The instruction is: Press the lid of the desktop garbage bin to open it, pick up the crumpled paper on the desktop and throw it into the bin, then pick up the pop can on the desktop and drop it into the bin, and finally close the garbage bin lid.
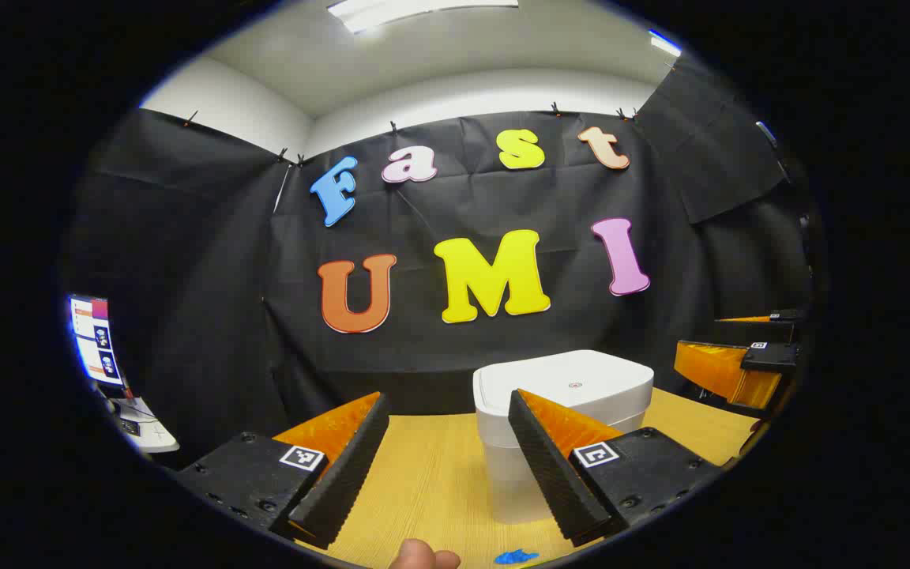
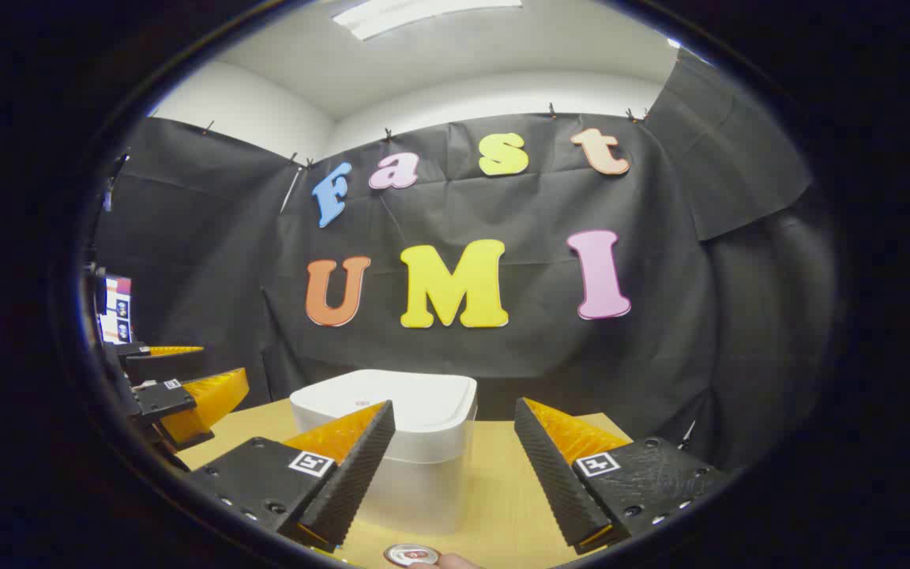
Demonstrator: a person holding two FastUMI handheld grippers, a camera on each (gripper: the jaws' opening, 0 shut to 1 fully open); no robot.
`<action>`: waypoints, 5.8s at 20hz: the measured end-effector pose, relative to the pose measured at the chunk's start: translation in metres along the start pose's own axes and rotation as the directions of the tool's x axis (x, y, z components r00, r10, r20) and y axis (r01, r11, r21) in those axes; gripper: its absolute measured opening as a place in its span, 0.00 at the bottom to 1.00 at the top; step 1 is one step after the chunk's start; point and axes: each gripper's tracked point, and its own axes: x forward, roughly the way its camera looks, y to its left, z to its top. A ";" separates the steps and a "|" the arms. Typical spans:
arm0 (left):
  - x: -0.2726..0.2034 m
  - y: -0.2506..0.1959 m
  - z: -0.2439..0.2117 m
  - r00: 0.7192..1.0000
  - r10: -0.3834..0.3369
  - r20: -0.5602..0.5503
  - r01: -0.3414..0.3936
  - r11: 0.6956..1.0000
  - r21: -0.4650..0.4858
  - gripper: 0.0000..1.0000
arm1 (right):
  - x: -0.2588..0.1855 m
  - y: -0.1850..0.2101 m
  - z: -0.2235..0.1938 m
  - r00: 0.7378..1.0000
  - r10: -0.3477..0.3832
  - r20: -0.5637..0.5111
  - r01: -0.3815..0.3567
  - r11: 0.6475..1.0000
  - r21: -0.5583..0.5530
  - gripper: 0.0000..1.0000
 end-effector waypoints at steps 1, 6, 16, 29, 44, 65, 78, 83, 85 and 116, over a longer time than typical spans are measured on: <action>0.000 -0.001 0.001 1.000 0.000 0.000 0.000 1.000 -0.001 0.98 | 0.000 0.001 0.000 1.000 0.003 0.002 -0.003 1.000 -0.001 0.95; -0.005 0.003 0.003 1.000 0.006 0.008 -0.005 1.000 -0.005 0.98 | -0.003 0.002 0.007 1.000 0.012 0.023 -0.012 1.000 0.004 0.95; -0.005 0.004 -0.001 1.000 -0.004 0.003 0.004 1.000 -0.008 0.98 | 0.007 0.008 0.005 0.999 0.035 0.022 -0.034 0.999 -0.017 0.96; -0.003 0.006 -0.007 1.000 -0.004 -0.008 0.004 1.000 -0.004 0.98 | 0.032 0.011 0.002 0.997 0.069 -0.030 -0.070 0.998 -0.011 0.95; -0.007 0.015 -0.038 0.998 -0.045 -0.054 0.040 0.996 -0.080 0.98 | 0.079 0.075 -0.025 0.965 0.203 -0.168 -0.222 0.970 -0.100 0.00; 0.002 0.011 -0.052 0.995 -0.077 -0.062 0.070 0.991 -0.116 0.99 | 0.072 0.052 0.030 0.991 0.135 0.020 -0.130 0.980 -0.147 0.84; -0.017 -0.011 -0.094 0.982 -0.103 -0.155 0.084 0.989 -0.125 0.99 | 0.006 0.003 -0.003 0.998 0.050 0.038 -0.049 0.998 -0.025 0.95; -0.033 -0.033 -0.130 0.963 -0.132 -0.233 0.103 0.985 -0.135 0.99 | -0.013 0.006 -0.058 0.996 0.073 -0.040 -0.074 0.997 -0.011 0.95; -0.042 -0.040 -0.152 0.948 -0.146 -0.282 0.115 0.985 -0.126 0.99 | -0.019 0.000 -0.075 0.996 0.066 -0.060 -0.067 0.998 -0.004 0.97; -0.085 -0.081 -0.294 0.786 -0.206 -0.583 0.098 0.972 -0.212 0.41 | -0.066 0.020 -0.201 0.971 0.041 -0.237 -0.035 0.999 0.030 0.96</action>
